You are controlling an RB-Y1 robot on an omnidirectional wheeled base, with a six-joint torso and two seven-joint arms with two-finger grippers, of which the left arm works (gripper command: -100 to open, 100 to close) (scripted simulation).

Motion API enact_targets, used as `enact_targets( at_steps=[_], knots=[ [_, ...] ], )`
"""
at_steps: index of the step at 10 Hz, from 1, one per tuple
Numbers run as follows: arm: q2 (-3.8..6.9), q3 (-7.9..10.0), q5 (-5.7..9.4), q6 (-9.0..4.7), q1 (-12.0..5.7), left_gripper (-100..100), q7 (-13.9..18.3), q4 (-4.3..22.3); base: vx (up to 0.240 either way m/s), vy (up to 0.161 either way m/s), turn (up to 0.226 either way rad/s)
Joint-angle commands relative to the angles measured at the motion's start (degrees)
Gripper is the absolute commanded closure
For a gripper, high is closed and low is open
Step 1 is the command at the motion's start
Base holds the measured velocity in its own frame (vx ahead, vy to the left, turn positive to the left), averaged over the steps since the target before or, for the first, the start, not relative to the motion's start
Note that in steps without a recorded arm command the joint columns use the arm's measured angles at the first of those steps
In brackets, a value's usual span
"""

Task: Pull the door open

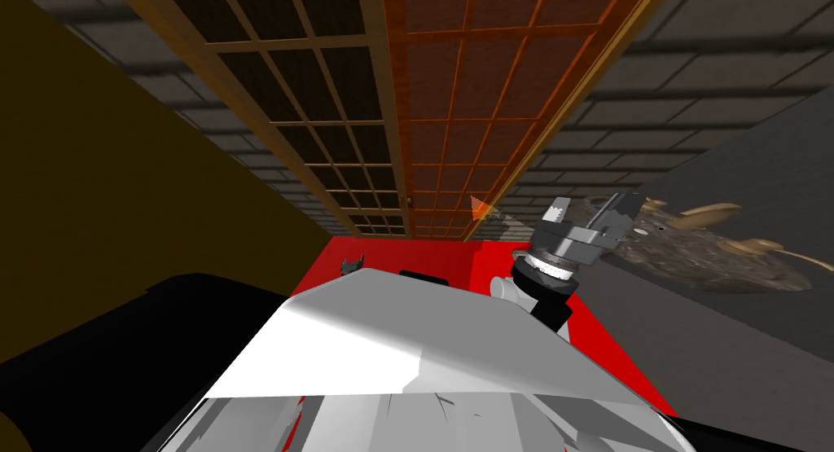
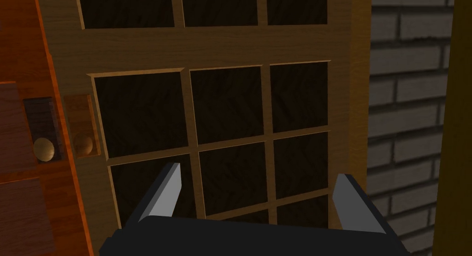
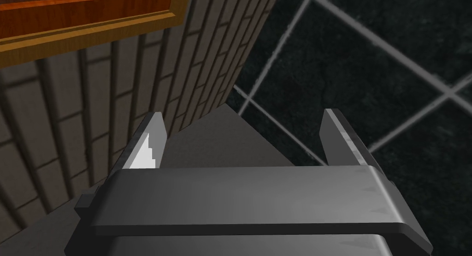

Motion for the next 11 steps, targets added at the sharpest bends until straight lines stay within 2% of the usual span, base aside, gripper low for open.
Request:
enact_targets(
  at_steps=[1,3,5,11],
  knots=[
    [-0.39,1.65,0.82,0.53,-0.52,-100,-1.06,0.34,0.026,0.04,-0.19],
    [-0.88,2.51,1.33,0.67,-2.28,-100,-1.92,0.71,0.129,0.046,-0.205],
    [-1.42,2.61,1.51,0.67,-4.21,-100,-2.42,0.62,0.182,0.032,-0.152],
    [-2.85,1.64,1.39,0.43,-9.37,-100,-3.11,-0.37,0.188,0.036,-0.127]
  ],
)
